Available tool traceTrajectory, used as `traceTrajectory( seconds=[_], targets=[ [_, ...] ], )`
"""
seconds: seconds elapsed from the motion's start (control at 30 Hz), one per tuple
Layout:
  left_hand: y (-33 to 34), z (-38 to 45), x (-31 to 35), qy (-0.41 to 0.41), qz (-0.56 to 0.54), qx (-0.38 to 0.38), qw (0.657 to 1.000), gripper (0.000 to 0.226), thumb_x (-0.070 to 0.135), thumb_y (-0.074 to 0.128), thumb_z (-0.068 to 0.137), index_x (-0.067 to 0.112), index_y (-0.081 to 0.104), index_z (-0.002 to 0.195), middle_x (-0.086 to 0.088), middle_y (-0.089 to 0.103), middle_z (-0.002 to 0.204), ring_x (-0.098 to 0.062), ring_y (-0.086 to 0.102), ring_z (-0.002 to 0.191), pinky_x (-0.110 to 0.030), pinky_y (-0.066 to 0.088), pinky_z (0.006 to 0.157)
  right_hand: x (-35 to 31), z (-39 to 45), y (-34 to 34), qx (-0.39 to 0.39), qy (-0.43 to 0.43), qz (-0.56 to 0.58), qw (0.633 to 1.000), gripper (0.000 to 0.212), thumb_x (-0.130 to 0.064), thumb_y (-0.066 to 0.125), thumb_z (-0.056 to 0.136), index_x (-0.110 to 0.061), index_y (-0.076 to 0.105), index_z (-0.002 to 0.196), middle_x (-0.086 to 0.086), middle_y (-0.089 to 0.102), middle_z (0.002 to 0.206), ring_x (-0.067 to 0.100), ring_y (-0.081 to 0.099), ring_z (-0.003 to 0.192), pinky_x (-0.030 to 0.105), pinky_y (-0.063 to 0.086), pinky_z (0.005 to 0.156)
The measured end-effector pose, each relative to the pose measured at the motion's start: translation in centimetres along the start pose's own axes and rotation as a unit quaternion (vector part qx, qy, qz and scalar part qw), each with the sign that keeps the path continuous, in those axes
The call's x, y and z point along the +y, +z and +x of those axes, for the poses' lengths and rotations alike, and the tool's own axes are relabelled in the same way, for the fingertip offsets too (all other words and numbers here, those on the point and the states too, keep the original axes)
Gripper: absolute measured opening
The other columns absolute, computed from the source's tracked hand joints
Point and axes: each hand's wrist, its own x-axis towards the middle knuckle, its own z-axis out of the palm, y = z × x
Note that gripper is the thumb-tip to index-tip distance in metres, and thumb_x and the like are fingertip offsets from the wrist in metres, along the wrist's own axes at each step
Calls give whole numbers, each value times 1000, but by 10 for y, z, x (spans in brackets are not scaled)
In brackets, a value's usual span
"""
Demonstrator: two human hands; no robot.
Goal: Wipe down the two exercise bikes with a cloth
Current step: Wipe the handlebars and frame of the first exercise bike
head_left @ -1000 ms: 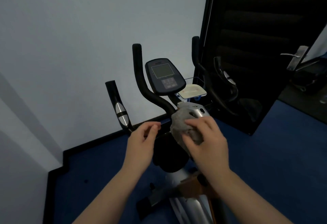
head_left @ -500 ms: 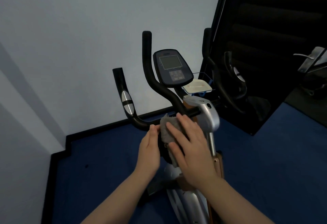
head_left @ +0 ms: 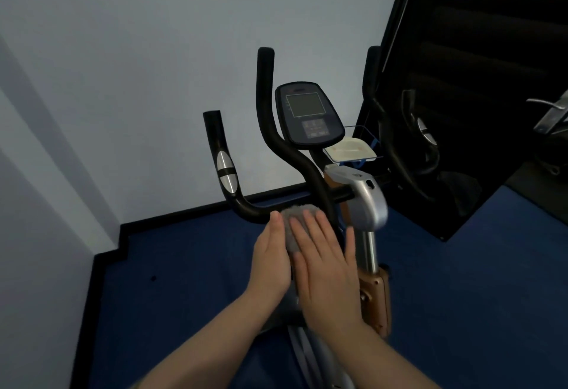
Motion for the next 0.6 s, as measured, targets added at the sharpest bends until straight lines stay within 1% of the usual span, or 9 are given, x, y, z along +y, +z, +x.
traceTrajectory(
  seconds=[0.1,0.17,0.23,0.27,0.33,0.4,0.47,0.53,0.6],
  targets=[
    [1,0,-1,-3,4,15,1000,55,58,31,91,23,70,107,6,75,98,-5,69,94,-12,50,73,-5,25,-5,-2,18,-21,1000,47,-33,28,102,-23,49,143,-4,44,150,14,31,144,47,8,119],
    [0,1,-2,2,10,14,1000,55,56,30,93,21,71,103,4,75,96,-7,69,92,-14,50,74,-4,9,0,11,13,2,1000,46,-33,28,103,-23,47,144,-5,41,152,13,29,145,48,10,119],
    [-1,0,-3,11,20,4,1000,55,55,31,92,20,71,103,3,75,98,-9,69,95,-14,50,76,1,-14,3,4,0,12,1000,48,-35,21,105,-24,42,147,-6,36,155,13,23,147,49,11,118],
    [-1,0,-3,13,23,3,1000,55,55,31,91,20,71,104,2,75,99,-9,69,96,-14,50,78,5,-15,1,-1,-13,4,1000,48,-35,21,105,-24,42,147,-5,36,155,13,24,147,49,11,119],
    [0,0,-4,13,26,8,1000,52,54,32,93,21,70,106,3,75,98,-9,69,94,-16,50,78,8,6,-3,-8,-30,-19,999,46,-34,28,103,-23,47,144,-2,43,151,15,30,144,48,12,119],
    [0,1,-5,4,23,22,999,47,49,32,98,22,70,106,4,74,94,-8,69,91,-19,50,78,2,27,-6,-3,-13,-34,999,46,-32,31,101,-22,50,142,-1,47,148,16,35,142,48,12,119],
    [-1,2,-6,5,24,21,999,46,47,31,101,23,71,105,5,75,95,-7,69,92,-18,50,78,-1,19,-4,7,-4,-23,1000,46,-33,31,102,-24,48,143,-2,45,150,15,33,143,49,12,119],
    [-2,1,-5,12,29,5,1000,48,51,31,96,24,71,104,6,75,99,-7,68,96,-14,49,79,3,-4,0,8,-15,-23,1000,47,-33,28,103,-24,43,146,-3,38,154,14,26,146,49,10,119],
    [-2,0,-4,10,23,2,1000,50,52,32,94,22,70,106,6,74,102,-7,68,99,-15,49,81,8,-9,-1,-2,-35,-38,999,48,-34,26,103,-23,41,147,-2,37,155,15,26,146,49,9,119]
  ],
)
